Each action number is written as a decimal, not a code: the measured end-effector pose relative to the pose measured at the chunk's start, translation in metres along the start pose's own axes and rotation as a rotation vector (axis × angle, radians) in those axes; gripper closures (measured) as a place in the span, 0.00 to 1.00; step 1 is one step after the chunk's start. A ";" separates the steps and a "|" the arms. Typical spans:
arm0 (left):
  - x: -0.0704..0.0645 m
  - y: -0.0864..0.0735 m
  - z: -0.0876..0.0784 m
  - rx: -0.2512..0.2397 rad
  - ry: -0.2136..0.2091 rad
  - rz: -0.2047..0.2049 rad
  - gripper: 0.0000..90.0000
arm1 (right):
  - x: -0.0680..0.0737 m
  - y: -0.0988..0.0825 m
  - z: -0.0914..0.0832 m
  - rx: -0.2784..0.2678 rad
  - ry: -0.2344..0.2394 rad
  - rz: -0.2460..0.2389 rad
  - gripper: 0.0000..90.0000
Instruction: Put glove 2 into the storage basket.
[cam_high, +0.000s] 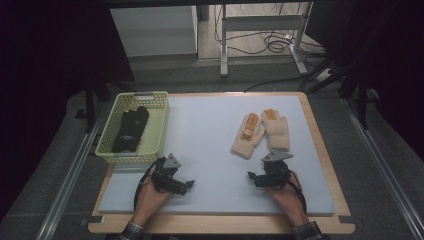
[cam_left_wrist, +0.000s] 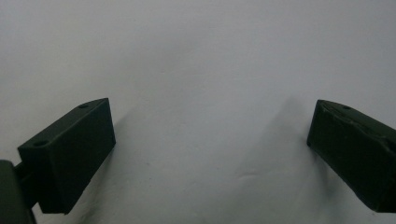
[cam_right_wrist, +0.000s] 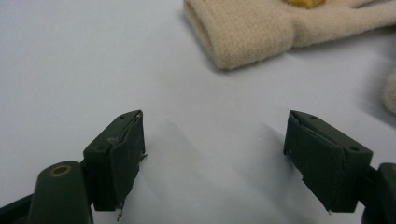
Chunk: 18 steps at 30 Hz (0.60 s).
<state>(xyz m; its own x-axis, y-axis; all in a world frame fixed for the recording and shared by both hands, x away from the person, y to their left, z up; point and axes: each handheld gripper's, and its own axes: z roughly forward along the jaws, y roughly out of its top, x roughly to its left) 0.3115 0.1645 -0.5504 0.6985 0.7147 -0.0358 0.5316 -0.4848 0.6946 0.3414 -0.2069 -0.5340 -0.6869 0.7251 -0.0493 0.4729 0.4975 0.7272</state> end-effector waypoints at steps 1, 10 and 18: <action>0.000 0.000 0.000 0.000 0.000 0.000 0.01 | 0.000 0.000 0.000 0.000 0.001 0.001 0.23; 0.000 0.000 0.000 -0.002 -0.001 0.000 0.01 | -0.012 -0.001 -0.011 -0.039 -0.016 0.063 0.30; 0.000 0.000 0.000 -0.003 -0.001 0.000 0.01 | -0.039 0.008 -0.028 -0.049 -0.121 0.063 0.40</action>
<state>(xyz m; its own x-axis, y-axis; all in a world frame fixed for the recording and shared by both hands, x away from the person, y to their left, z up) 0.3114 0.1648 -0.5508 0.6989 0.7143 -0.0367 0.5304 -0.4831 0.6966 0.3567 -0.2446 -0.5067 -0.5840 0.8075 -0.0825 0.4835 0.4277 0.7637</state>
